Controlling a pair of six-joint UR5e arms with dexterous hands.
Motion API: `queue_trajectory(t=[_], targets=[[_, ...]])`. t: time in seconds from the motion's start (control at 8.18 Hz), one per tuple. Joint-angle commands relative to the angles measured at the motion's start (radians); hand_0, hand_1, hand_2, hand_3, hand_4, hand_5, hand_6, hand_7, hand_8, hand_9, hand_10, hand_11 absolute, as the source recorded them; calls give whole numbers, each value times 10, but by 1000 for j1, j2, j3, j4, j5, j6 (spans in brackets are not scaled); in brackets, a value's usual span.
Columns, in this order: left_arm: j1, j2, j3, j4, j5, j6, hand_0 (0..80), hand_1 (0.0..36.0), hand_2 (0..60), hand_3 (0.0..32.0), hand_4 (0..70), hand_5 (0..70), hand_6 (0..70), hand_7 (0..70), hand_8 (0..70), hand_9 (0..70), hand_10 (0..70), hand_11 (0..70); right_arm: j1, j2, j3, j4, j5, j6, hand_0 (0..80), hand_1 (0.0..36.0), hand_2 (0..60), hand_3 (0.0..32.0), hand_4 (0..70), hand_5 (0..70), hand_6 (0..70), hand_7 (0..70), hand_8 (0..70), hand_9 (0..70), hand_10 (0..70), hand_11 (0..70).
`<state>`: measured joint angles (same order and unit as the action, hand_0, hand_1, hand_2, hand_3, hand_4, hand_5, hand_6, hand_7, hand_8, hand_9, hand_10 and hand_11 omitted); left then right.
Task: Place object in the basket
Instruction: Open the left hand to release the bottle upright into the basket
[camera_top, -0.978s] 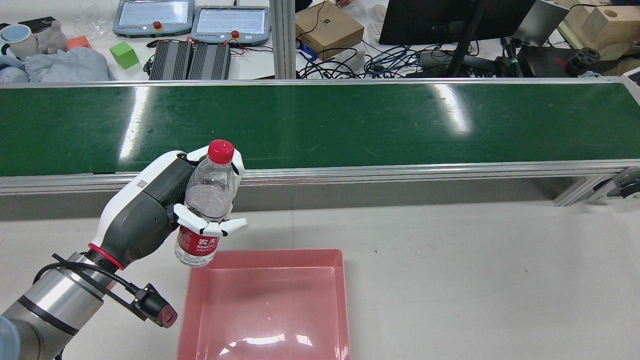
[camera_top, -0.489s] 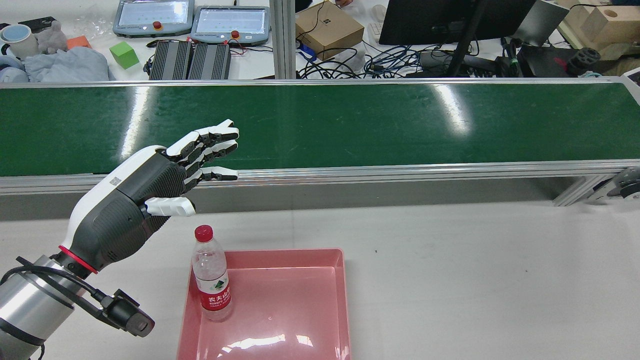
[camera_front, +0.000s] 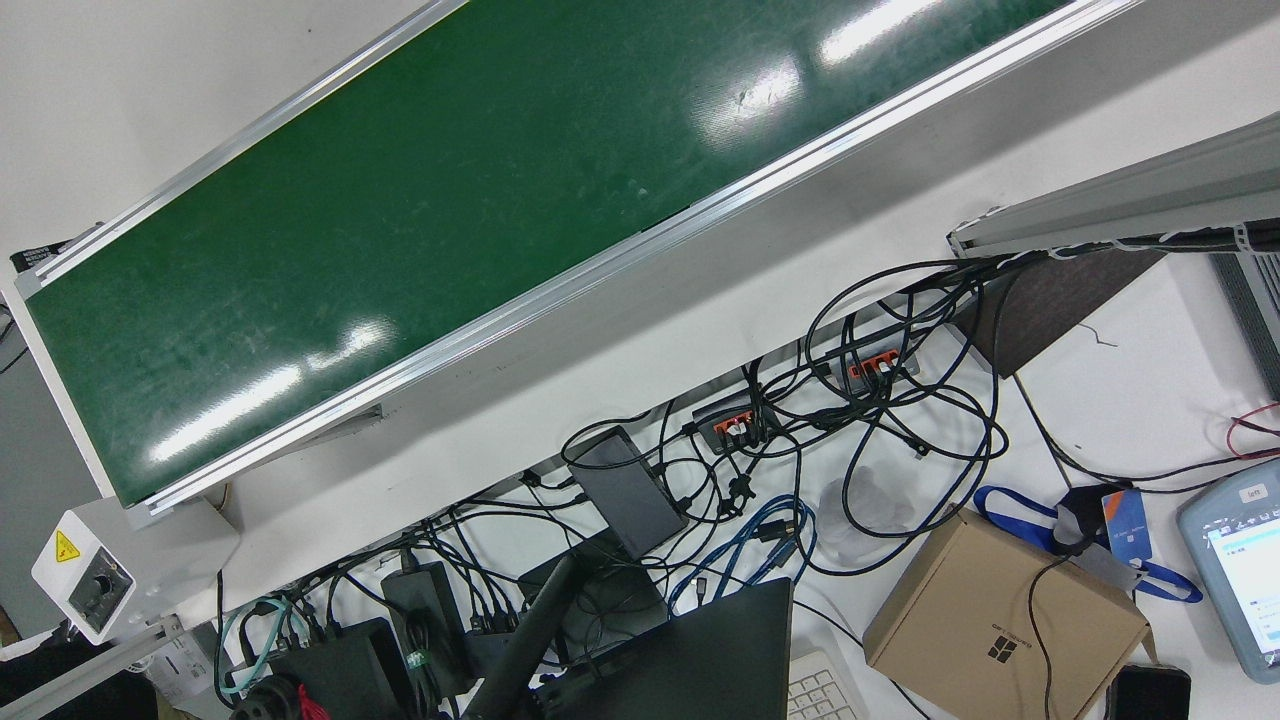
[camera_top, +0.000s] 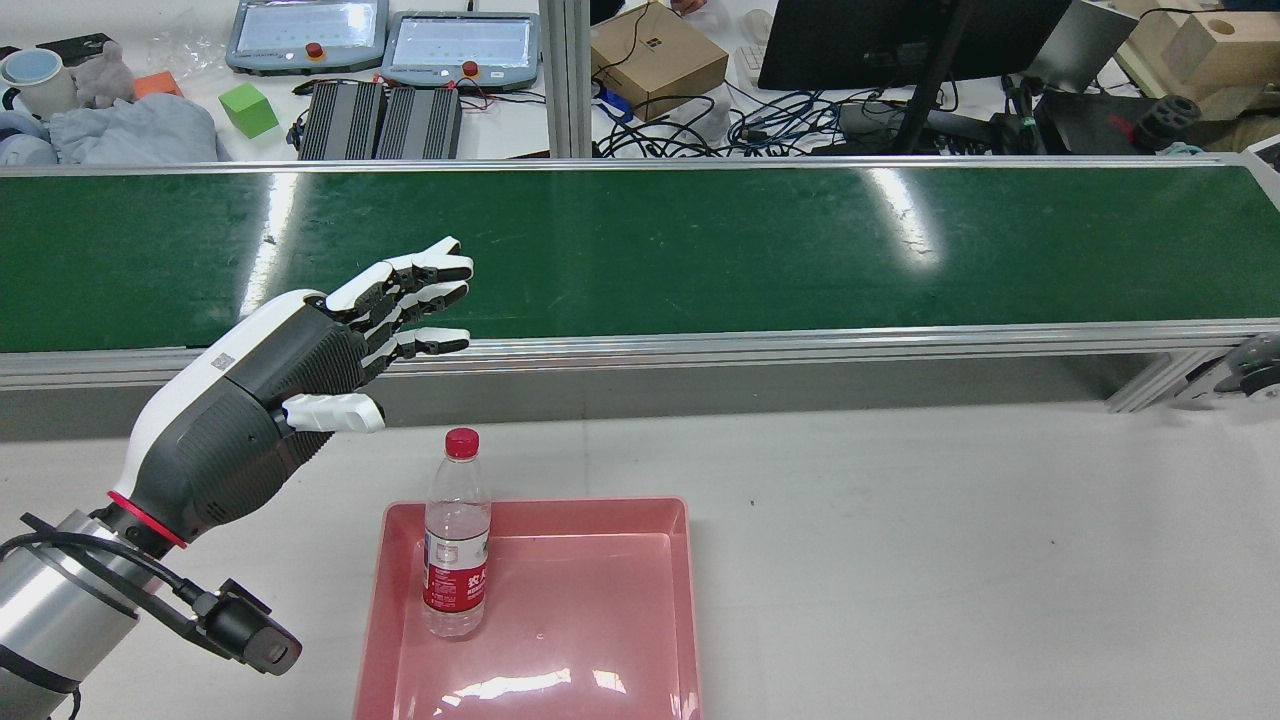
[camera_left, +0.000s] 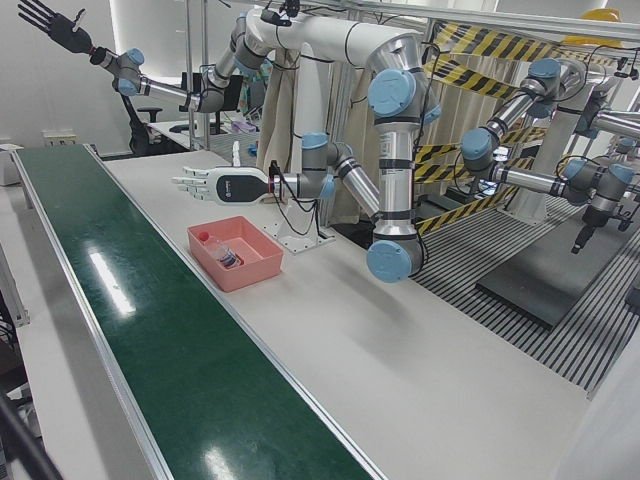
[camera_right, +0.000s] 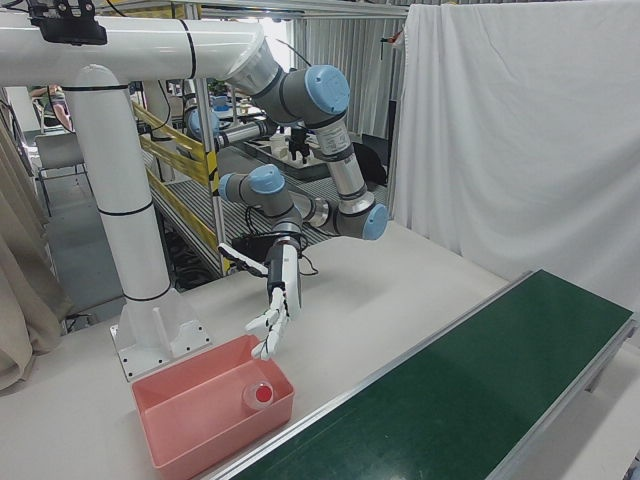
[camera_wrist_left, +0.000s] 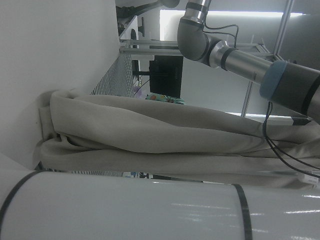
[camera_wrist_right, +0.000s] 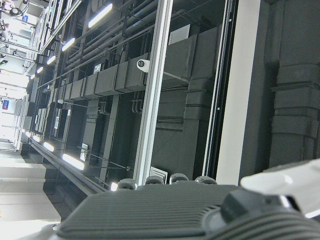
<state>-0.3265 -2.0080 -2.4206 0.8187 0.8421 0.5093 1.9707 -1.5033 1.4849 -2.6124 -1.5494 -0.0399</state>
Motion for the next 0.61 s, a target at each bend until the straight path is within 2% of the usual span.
queue_trajectory(t=[0.0, 0.12, 0.24, 0.37, 0.49], targets=[[0, -1, -3, 16, 0, 0, 292, 0, 0, 0, 103, 278, 67, 59, 99, 120, 159, 226, 0, 0, 0, 0, 0, 0, 0, 0, 0, 0, 0, 0, 0, 0, 0, 0, 0, 0], [0, -1, -11, 23, 0, -2, 315, 0, 0, 0, 115, 234, 60, 48, 81, 98, 141, 200, 0, 0, 0, 0, 0, 0, 0, 0, 0, 0, 0, 0, 0, 0, 0, 0, 0, 0], [0, -1, -15, 29, 0, -2, 347, 0, 0, 0, 141, 164, 57, 34, 62, 71, 100, 141, 0, 0, 0, 0, 0, 0, 0, 0, 0, 0, 0, 0, 0, 0, 0, 0, 0, 0], [-2, -1, -15, 30, 2, -2, 362, 0, 0, 0, 136, 120, 49, 5, 47, 52, 58, 80, 0, 0, 0, 0, 0, 0, 0, 0, 0, 0, 0, 0, 0, 0, 0, 0, 0, 0], [0, -1, -17, 30, 2, -2, 332, 0, 0, 0, 123, 118, 47, 0, 43, 48, 52, 71, 0, 0, 0, 0, 0, 0, 0, 0, 0, 0, 0, 0, 0, 0, 0, 0, 0, 0]])
